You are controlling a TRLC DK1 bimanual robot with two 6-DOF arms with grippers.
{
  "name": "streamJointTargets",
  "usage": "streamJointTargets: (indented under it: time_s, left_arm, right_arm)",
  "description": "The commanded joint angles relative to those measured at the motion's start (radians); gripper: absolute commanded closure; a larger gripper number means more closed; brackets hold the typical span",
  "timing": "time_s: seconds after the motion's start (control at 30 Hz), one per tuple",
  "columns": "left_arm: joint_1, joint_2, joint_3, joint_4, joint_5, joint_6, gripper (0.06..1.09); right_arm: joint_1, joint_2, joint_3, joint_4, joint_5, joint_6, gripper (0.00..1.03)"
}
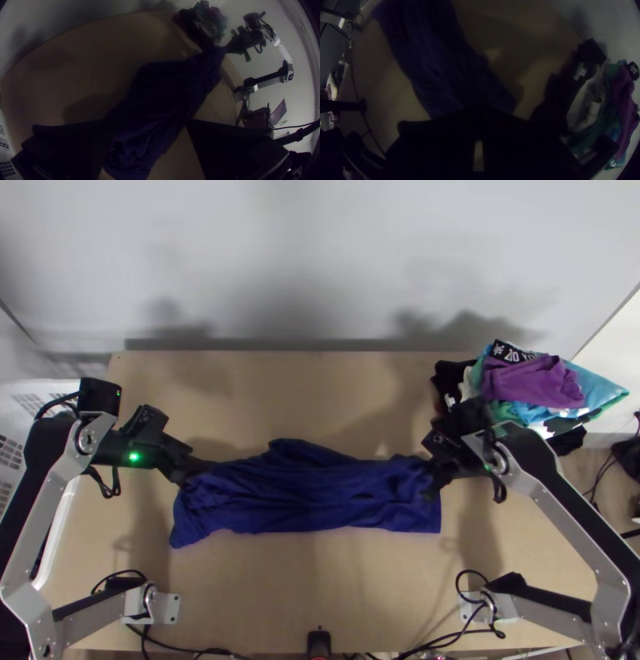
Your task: Fold the t-shirt
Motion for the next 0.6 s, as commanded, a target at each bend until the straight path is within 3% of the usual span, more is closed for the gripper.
streamJointTargets:
  time_s: [0.0, 0.23, 0.5, 0.53, 0.57]
  left_arm:
    - [-0.009, 0.003, -0.007, 0.011, 0.002, 0.002, 0.1]
    - [-0.013, 0.001, -0.018, 0.013, 0.002, 0.002, 0.1]
    - [-0.028, -0.015, -0.038, 0.013, 0.002, 0.005, 0.1]
    - [-0.028, -0.017, -0.039, 0.013, 0.002, 0.005, 0.1]
    - [-0.028, -0.019, -0.041, 0.013, 0.002, 0.007, 0.1]
  right_arm:
    - [-0.024, -0.075, 0.018, -0.045, 0.079, -0.067, 1.0]
    - [-0.005, -0.067, -0.068, -0.054, 0.133, -0.111, 1.0]
    - [0.01, -0.013, -0.206, 0.111, 0.23, -0.143, 1.0]
    - [0.01, -0.003, -0.216, 0.131, 0.233, -0.143, 0.98]
    - [0.008, 0.008, -0.223, 0.146, 0.237, -0.14, 0.9]
